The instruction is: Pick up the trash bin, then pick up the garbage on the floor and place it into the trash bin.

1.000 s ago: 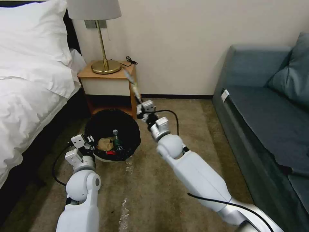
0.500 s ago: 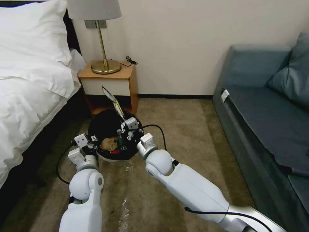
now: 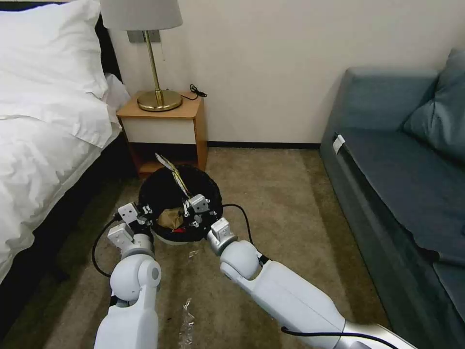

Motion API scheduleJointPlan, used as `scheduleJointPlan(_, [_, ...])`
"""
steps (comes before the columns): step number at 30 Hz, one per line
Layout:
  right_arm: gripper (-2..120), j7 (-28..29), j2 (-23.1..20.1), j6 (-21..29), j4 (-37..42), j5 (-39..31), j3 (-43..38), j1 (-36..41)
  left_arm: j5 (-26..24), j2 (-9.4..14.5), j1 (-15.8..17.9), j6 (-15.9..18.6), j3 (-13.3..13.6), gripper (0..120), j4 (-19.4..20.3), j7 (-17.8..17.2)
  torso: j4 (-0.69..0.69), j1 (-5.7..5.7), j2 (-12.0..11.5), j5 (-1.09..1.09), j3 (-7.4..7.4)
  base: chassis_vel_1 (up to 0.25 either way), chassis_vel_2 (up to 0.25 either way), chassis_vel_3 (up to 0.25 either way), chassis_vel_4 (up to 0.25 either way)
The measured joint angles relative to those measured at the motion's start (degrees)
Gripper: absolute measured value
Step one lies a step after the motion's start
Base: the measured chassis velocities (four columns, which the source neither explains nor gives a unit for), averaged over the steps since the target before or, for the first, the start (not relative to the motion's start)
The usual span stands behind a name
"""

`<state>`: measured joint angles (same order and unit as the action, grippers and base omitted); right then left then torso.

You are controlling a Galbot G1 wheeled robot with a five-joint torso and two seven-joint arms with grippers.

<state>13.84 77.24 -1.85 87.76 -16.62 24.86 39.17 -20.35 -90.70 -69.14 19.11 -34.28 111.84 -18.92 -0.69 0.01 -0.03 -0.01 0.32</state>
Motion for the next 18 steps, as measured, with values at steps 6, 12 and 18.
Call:
scheduleJointPlan(6, [42, 1.6, 0.2, 1.0, 0.2, -1.2, 0.2, 0.1, 0.3, -0.1, 0.2, 0.1, 0.0, 4, 0.1, -0.1, 0.0, 0.0, 0.0, 0.0, 0.01, 0.0, 0.0, 0.0, 0.0])
scheduleJointPlan(12, [64, 1.6, 0.3, 1.1, 0.7, -1.0, 0.0, -0.4, 0.4, 0.0, 0.1, 0.4, -0.1, 4, 0.7, -0.1, 0.0, 0.0, 0.0, 0.0, 0.01, 0.0, 0.0, 0.0, 0.0])
scheduleJointPlan(18, [86, 1.5, 1.1, 1.2, 1.7, -0.9, -4.2, -2.3, 0.3, 0.5, -0.1, 0.5, -0.4, 4, 0.8, -0.1, 0.01, 0.0, 0.0, 0.0, 0.01, 0.0, 0.0, 0.0, 0.0])
